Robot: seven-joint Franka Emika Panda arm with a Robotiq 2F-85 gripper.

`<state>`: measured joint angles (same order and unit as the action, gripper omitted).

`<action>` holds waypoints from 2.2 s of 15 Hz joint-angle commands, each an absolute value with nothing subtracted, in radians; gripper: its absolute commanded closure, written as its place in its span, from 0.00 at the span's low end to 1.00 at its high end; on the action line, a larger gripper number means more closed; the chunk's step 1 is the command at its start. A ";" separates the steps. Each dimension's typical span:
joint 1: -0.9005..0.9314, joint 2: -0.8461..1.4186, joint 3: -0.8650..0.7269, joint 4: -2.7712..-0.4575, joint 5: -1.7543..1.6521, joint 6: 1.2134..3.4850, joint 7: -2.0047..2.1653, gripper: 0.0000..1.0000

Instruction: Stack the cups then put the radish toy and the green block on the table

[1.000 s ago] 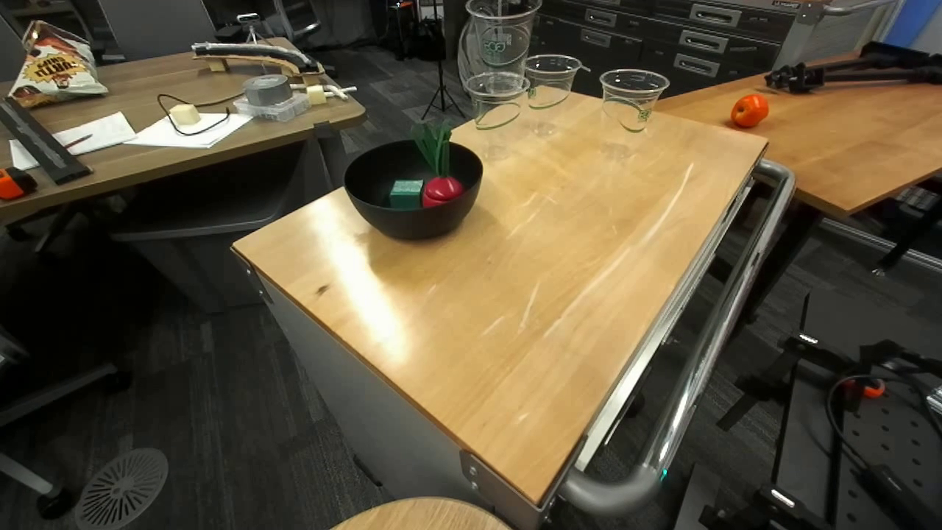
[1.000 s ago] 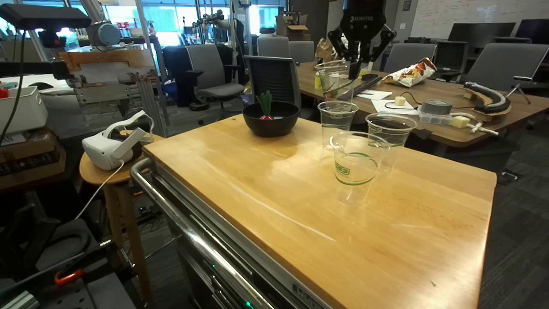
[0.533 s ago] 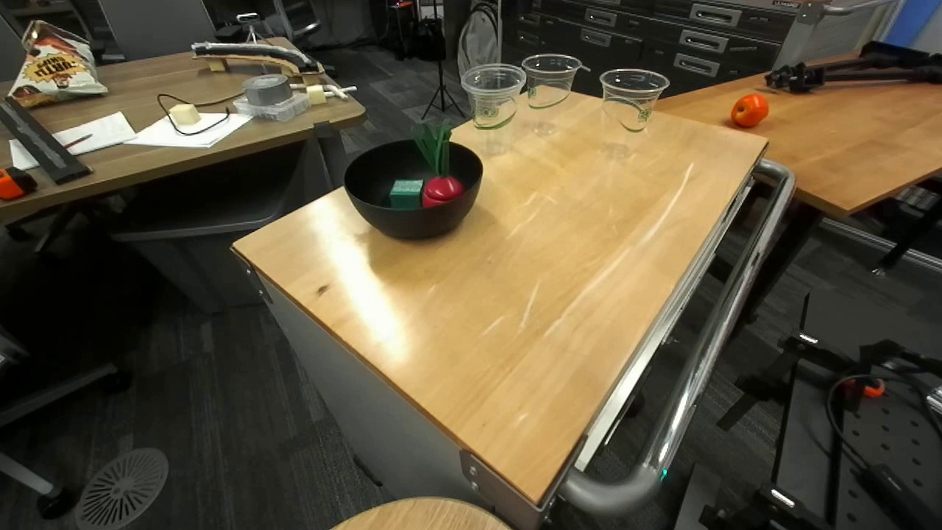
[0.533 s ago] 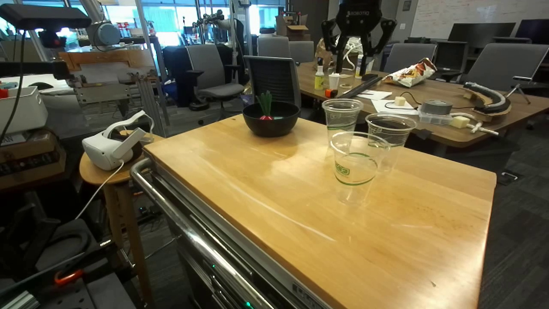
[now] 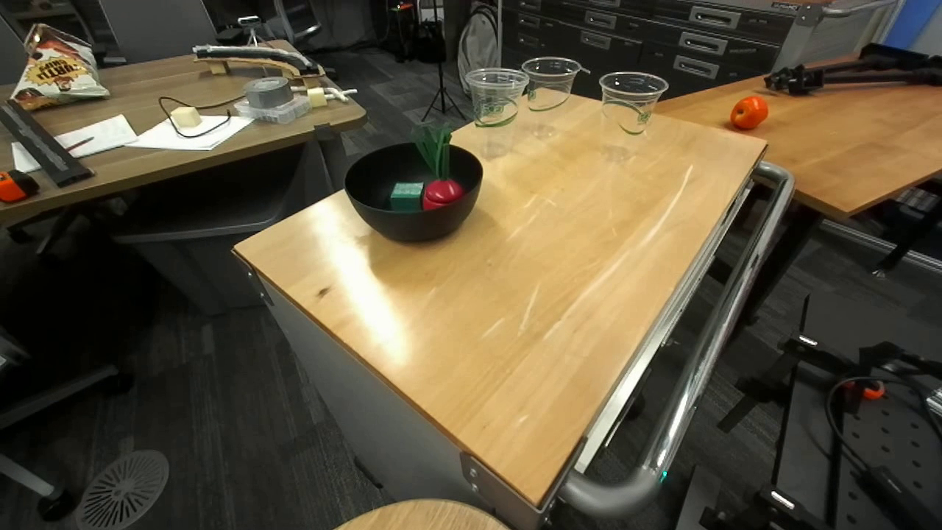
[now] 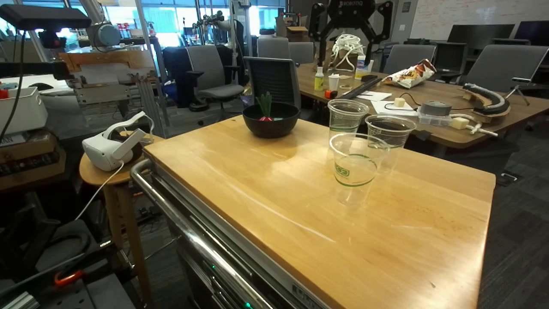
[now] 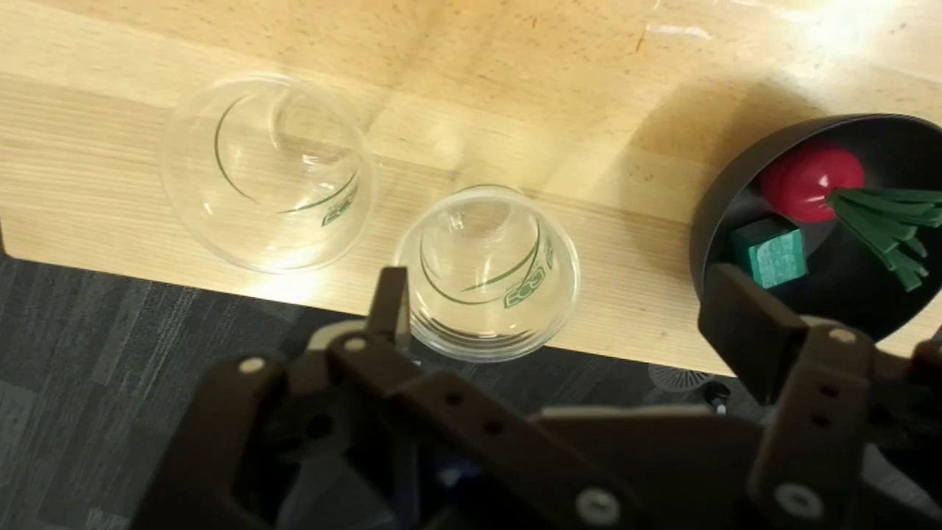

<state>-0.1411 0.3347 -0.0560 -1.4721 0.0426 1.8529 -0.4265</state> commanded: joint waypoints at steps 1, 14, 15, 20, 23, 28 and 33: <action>-0.148 0.341 -0.048 -1.467 0.040 1.850 -0.425 0.02; -0.148 0.345 -0.048 -1.460 0.040 1.850 -0.425 0.01; -0.148 0.345 -0.048 -1.460 0.040 1.850 -0.425 0.00; -0.160 0.361 -0.057 -1.324 0.036 1.753 -0.422 0.00; -0.184 0.431 -0.077 -1.183 0.031 1.644 -0.412 0.00; -0.220 0.463 -0.082 -1.157 0.047 1.614 -0.425 0.00; -0.236 0.543 -0.077 -1.065 0.051 1.601 -0.425 0.00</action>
<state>-0.2357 0.5432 -0.0772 -1.0647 0.0507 1.6007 -0.4254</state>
